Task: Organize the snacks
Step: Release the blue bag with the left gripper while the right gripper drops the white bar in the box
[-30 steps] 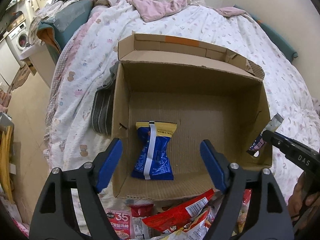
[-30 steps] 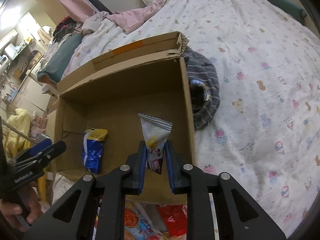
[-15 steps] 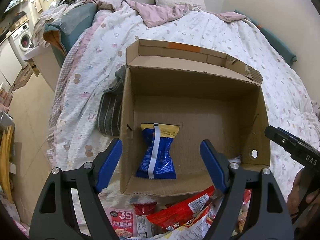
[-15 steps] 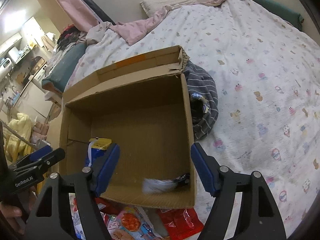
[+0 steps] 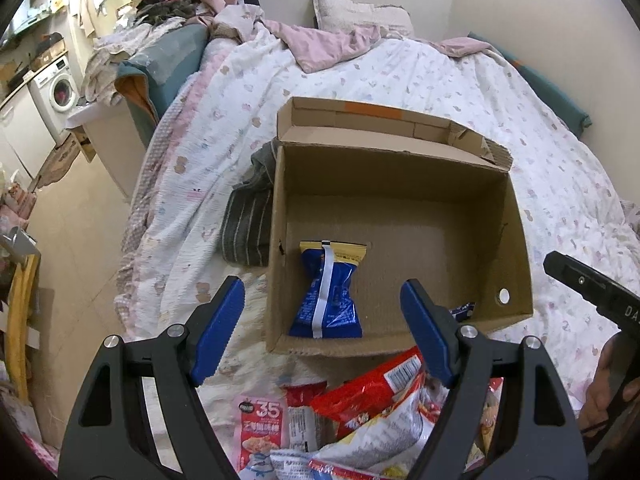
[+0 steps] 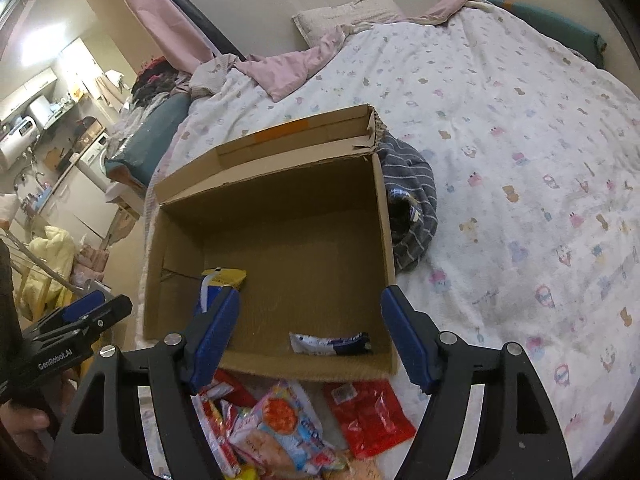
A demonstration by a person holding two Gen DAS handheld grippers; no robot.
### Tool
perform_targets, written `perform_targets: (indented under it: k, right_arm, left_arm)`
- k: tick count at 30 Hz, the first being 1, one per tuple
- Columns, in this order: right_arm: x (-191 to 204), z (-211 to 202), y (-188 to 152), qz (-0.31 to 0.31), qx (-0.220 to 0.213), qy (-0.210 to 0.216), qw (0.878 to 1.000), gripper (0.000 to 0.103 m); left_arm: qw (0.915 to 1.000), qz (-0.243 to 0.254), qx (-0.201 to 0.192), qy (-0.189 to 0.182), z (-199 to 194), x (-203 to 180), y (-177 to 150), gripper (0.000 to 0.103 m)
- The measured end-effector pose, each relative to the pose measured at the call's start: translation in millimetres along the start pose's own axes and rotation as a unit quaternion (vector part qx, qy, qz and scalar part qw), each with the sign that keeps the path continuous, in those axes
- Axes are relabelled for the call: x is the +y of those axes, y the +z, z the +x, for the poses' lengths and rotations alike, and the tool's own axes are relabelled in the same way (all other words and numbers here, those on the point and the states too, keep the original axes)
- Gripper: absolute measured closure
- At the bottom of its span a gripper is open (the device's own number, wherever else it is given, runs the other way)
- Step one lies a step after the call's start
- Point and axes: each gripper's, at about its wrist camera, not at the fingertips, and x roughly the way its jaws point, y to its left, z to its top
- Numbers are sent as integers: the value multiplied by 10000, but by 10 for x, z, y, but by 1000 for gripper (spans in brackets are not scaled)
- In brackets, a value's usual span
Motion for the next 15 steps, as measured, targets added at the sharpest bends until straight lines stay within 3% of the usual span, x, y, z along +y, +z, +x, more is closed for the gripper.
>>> perform_targets:
  k: [15]
  right_arm:
    - [26, -310, -311, 0, 4, 39, 10000, 27]
  left_arm:
    - [9998, -175, 63, 96, -277, 194, -364, 25]
